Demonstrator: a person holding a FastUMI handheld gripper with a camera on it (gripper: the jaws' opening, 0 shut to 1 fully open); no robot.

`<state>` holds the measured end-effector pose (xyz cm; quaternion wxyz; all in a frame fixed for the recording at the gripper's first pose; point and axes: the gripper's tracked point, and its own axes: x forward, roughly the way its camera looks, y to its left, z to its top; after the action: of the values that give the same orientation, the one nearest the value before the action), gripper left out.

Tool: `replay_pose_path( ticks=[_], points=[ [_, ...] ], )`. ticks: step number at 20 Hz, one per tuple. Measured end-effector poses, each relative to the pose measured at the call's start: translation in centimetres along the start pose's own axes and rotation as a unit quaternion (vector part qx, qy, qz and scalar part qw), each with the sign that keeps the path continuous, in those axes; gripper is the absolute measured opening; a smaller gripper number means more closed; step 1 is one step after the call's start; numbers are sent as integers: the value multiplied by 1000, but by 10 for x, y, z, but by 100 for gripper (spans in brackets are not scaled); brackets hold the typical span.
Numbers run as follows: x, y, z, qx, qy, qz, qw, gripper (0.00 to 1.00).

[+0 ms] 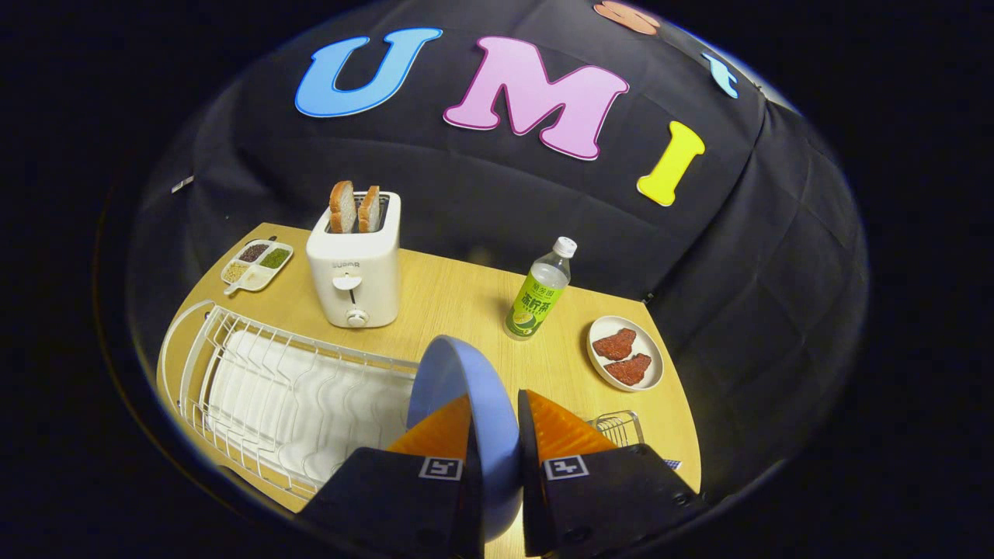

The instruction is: Take the plate from the dish rack, then take the spoon from the basket and place it into the plate.

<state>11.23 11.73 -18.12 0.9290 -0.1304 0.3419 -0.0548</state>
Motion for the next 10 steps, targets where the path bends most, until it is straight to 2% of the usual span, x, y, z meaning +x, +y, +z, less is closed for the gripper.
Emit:
replay_pose_path(
  ticks=[5,7,10],
  points=[
    [-10,-6,15,8,-17,-68,998,23],
    [-20,6,27,6,-41,-63,997,23],
    [-32,18,27,16,-44,-24,999,23]
  ],
)
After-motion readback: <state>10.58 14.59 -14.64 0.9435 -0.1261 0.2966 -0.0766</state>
